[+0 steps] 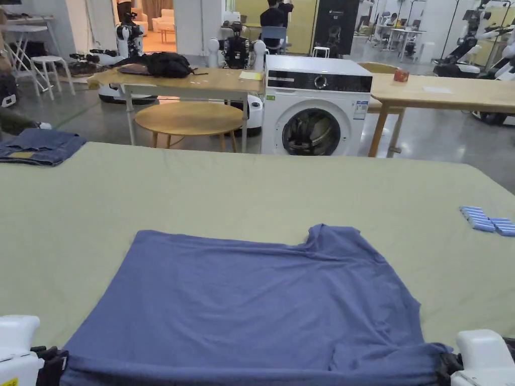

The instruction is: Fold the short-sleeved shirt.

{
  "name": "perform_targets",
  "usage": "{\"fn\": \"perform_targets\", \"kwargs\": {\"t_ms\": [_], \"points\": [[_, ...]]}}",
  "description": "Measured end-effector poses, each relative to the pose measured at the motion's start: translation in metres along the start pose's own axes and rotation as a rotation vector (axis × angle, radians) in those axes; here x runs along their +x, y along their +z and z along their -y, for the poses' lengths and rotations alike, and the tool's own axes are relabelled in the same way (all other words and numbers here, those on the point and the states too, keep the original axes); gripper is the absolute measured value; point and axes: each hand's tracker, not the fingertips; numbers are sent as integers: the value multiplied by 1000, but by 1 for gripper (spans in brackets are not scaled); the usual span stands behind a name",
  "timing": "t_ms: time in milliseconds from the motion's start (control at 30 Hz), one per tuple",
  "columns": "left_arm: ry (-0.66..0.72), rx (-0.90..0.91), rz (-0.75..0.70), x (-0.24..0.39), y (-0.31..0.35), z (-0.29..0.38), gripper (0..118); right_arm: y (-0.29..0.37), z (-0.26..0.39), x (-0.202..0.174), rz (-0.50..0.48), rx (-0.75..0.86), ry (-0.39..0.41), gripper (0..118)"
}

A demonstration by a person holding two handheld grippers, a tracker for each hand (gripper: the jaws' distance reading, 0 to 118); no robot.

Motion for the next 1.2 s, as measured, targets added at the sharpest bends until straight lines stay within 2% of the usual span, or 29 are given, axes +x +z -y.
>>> {"fn": "perform_targets", "kwargs": {"t_ms": [300,433,533,600,667,700,833,1000,1100,1133,1167,1200], "points": [[-37,-199,-8,-2,-42,22,0,-54,49,6,-59,-291,-36,1],[-24,-191,-8,-1,-44,22,0,-57,52,3,-43,-282,-23,1],[-2,-199,-5,-2,-44,19,0,-54,46,5,-25,-295,-20,8],[28,-185,-2,-1,-38,12,16,-40,36,5,17,-280,-11,34],[43,-132,-11,3,-30,4,35,-25,24,4,40,-201,4,68],[45,-83,-11,6,-26,-1,38,-18,17,2,32,-169,-5,68],[66,100,22,26,-12,-28,38,0,-21,-13,-12,-24,-82,69],[25,331,18,66,1,-56,38,5,-53,-48,-49,248,-186,68],[-28,486,8,83,6,-63,38,13,-60,-65,-67,410,-221,61],[-52,525,-13,90,10,-65,36,14,-64,-74,-49,443,-227,51],[-67,562,-44,98,13,-66,24,16,-66,-78,-34,472,-229,27],[-74,586,-67,102,15,-66,12,18,-66,-81,-37,496,-231,10]]}}
